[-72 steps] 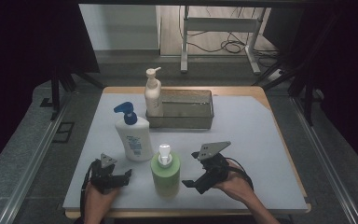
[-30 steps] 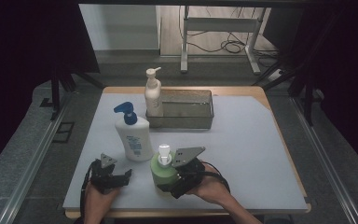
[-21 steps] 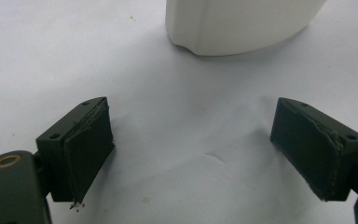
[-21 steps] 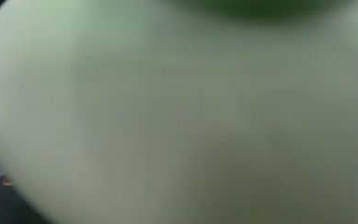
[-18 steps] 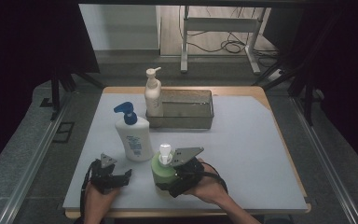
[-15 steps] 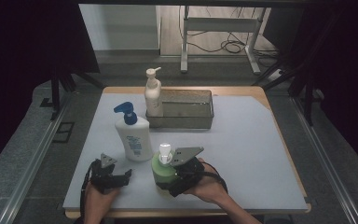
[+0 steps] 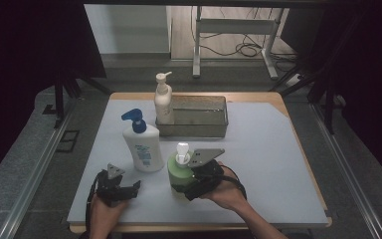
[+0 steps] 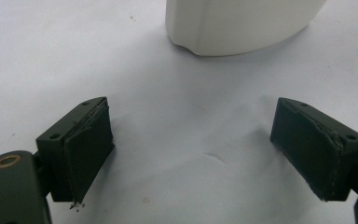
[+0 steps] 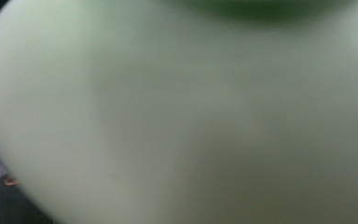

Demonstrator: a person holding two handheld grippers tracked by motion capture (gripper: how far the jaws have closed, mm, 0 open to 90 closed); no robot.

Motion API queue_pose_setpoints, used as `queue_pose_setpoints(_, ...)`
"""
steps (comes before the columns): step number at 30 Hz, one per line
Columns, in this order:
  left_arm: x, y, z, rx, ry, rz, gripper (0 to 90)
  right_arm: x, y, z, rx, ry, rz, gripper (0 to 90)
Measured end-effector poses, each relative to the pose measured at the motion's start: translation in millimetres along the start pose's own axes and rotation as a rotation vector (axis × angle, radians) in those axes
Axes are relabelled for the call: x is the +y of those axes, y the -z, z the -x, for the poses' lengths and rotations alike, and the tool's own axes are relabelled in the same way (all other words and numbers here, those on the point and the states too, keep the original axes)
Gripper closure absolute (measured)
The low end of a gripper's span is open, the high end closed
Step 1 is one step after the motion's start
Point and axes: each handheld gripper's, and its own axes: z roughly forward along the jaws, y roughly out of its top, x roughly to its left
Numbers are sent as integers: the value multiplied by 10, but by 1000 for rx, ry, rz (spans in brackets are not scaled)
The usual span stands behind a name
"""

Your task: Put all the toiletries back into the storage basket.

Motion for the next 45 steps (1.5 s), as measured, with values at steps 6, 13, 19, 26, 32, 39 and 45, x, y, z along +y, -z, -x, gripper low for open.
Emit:
queue_pose_setpoints(6, 0, 0, 0, 0, 0, 0, 123, 25, 32, 72, -18, -19, 4, 118)
queue_pose_setpoints(13, 0, 0, -1, 0, 0, -1, 123, 59, 54, 156, -45, -34, 5, 118)
queue_pose_setpoints(19, 0, 1, -1, 0, 0, -1, 123, 101, 86, 226, -71, -40, 6, 118)
queue_pose_setpoints(26, 0, 0, 0, -1, 1, 0, 123, 147, 121, 316, -94, -52, 11, 118)
queue_pose_setpoints(32, 0, 0, 0, -1, 1, 0, 123, 168, 132, 387, -110, -66, 11, 118)
queue_pose_setpoints(39, 0, -1, 0, -1, 1, 0, 123, 185, 153, 464, -127, -80, 14, 118)
queue_pose_setpoints(45, 0, -2, 0, 0, 2, 3, 123, 209, 161, 509, -140, -81, 17, 118)
